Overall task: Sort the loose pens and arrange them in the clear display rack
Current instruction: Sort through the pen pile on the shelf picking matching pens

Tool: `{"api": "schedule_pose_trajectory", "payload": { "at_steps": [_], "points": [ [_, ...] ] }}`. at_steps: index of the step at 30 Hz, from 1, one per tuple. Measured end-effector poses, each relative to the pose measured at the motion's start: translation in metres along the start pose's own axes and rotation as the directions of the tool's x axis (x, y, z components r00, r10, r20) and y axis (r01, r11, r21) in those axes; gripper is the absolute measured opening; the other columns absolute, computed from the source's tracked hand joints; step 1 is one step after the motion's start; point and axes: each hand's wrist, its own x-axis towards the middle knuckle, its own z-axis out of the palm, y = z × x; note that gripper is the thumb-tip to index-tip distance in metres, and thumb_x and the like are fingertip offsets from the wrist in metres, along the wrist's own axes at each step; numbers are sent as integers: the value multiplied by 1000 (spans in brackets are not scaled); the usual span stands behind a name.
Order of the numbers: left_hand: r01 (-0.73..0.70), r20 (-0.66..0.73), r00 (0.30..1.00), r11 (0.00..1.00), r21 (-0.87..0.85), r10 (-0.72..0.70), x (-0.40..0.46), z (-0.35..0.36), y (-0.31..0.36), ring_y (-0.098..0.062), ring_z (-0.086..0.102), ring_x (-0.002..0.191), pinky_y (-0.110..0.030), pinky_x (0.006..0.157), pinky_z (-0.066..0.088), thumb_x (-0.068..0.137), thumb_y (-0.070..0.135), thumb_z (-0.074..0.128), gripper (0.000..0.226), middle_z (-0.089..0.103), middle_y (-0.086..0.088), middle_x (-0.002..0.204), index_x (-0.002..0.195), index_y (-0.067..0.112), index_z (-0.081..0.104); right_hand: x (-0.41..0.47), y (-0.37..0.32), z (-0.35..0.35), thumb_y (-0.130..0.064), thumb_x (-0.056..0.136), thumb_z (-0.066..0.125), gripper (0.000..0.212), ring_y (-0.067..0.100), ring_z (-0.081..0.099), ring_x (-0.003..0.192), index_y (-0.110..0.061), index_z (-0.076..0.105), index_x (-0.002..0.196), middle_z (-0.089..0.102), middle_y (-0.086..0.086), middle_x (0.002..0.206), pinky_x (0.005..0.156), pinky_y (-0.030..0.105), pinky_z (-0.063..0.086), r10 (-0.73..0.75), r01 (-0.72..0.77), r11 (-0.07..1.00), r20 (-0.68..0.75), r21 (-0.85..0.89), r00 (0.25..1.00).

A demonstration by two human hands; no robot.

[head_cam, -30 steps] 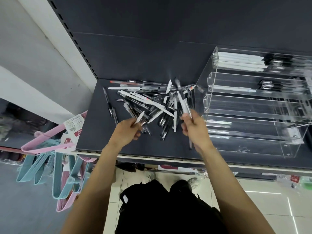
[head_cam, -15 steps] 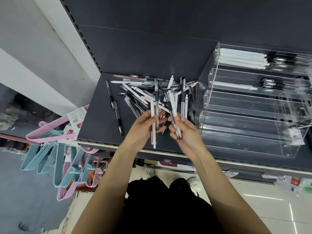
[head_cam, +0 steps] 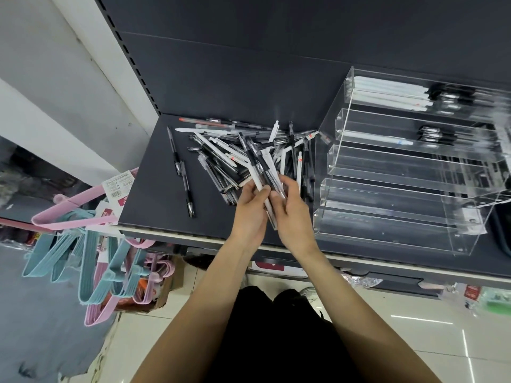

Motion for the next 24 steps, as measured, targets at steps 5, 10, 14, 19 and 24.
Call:
{"api": "schedule_pose_trajectory", "payload": {
  "at_steps": [5,10,14,19,24],
  "points": [
    [6,29,1000,995,-95,-3,-5,-6,1,-17,66,94,-28,87,55,100,4,41,31,67,-7,104,130,0,50,2,0,-6,-18,99,45,39,8,61,83,-18,39,138,64,-4,103,75,15,48,-33,36,998,72,-44,997],
    [-47,35,998,978,-205,55,-1,-10,19,-19,63,110,-34,92,53,103,7,34,32,65,-11,120,130,2,50,-2,-1,-10,-19,100,44,36,-10,52,61,-19,42,136,53,-19,78,60,9,36,-22,28,999,211,-26,977],
    [-8,37,999,972,-233,18,-2,-7,19,-20,56,123,-36,94,52,102,8,38,33,60,-10,131,131,-1,49,2,-5,-14,-21,100,43,22,-8,50,53,-21,43,122,50,-15,65,54,12,34,-5,12,999,218,-32,976],
    [-55,23,998,952,-300,64,-4,-2,10,-15,66,107,-32,88,55,98,6,44,27,70,-7,111,123,3,56,-1,-10,-10,-21,100,43,7,0,45,49,-15,39,99,46,-9,60,49,16,35,-47,54,997,132,-50,990],
    [-128,-7,991,931,-343,133,-4,-1,7,-12,68,95,-29,87,55,97,10,47,22,73,-3,100,114,13,60,1,-14,-11,-28,99,47,14,9,46,44,-16,45,92,48,-6,56,48,29,43,-91,97,992,70,-86,993]
  ]
}}
